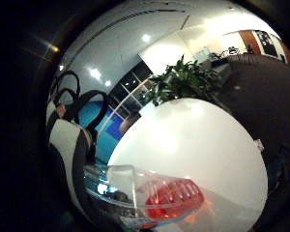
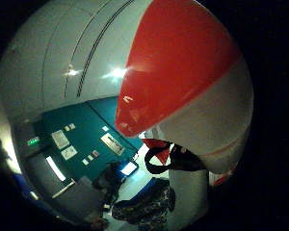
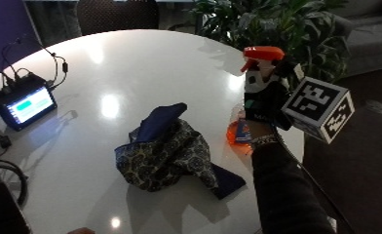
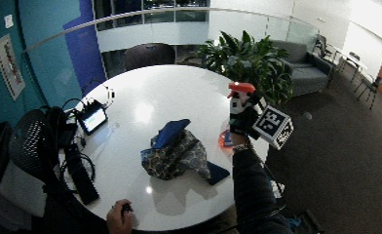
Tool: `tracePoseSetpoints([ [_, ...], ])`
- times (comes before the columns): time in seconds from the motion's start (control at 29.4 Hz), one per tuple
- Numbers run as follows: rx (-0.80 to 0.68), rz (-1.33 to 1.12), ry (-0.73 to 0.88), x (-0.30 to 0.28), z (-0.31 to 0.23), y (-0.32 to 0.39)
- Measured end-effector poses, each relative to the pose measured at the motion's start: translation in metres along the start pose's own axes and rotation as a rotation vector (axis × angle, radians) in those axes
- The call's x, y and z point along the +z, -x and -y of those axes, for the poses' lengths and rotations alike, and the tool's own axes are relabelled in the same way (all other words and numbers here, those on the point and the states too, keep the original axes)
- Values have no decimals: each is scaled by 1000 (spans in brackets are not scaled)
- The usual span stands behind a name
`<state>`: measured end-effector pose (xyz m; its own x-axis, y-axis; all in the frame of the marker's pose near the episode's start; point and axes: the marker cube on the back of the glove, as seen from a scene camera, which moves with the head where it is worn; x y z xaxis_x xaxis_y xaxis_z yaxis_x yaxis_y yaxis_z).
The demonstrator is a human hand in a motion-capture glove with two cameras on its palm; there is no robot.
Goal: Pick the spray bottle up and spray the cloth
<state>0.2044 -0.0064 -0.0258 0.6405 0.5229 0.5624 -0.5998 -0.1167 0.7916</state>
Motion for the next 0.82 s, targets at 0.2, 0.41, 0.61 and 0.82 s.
tracePoseSetpoints([
  [0.2, -93, -44, 17, -25, 25, 4],
  [0.41, -307, -157, 2, -62, 54, 39],
  [0.61, -628, -289, 28, -73, 59, 89],
  [0.82, -933, -448, 105, -59, 47, 122],
])
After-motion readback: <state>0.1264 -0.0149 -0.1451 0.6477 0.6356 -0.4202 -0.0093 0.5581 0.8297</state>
